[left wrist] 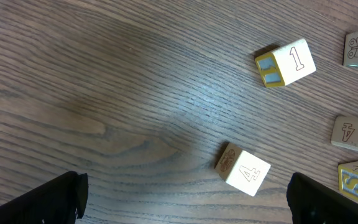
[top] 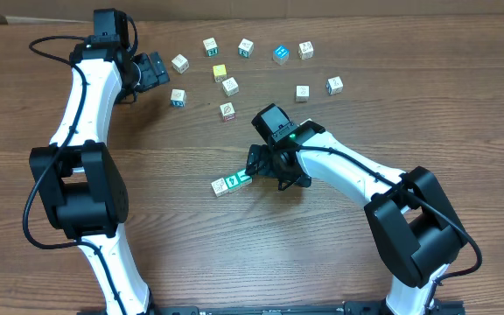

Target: Form a circle

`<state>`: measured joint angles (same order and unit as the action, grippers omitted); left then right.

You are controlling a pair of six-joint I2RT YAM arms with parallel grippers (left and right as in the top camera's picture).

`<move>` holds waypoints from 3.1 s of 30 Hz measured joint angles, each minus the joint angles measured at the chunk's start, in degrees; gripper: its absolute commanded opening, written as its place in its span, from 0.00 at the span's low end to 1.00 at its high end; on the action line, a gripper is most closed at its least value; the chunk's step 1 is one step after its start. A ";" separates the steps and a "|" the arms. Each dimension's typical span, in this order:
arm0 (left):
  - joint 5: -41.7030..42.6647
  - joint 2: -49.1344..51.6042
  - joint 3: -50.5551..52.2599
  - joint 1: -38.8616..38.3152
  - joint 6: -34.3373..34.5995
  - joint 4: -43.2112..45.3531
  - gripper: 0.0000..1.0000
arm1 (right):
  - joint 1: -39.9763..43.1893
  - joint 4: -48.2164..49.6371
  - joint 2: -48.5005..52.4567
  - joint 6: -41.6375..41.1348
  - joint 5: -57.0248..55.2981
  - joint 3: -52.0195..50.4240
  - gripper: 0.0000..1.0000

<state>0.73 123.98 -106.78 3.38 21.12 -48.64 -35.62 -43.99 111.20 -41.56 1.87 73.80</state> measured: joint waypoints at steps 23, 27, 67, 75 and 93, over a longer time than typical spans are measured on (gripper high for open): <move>-0.02 0.00 0.00 0.00 0.00 0.00 1.00 | 0.00 0.00 0.00 0.00 -0.39 0.00 1.00; -0.02 0.00 0.00 0.00 0.00 0.00 1.00 | 0.00 -0.02 0.00 -0.02 -0.39 0.00 1.00; -0.02 -0.02 0.00 0.00 0.00 -0.02 1.00 | 0.00 -0.02 0.00 -0.02 -0.42 0.00 1.00; -0.02 0.00 0.00 0.00 0.00 0.00 1.00 | 0.02 -0.04 0.00 -0.02 -0.39 0.00 1.00; 0.00 0.00 0.00 0.00 0.00 0.00 1.00 | 9.88 -11.47 0.72 10.75 -2.78 25.38 1.00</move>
<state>0.73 123.98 -106.78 3.38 21.12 -48.64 -25.74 -55.46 111.92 -30.81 -0.91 99.18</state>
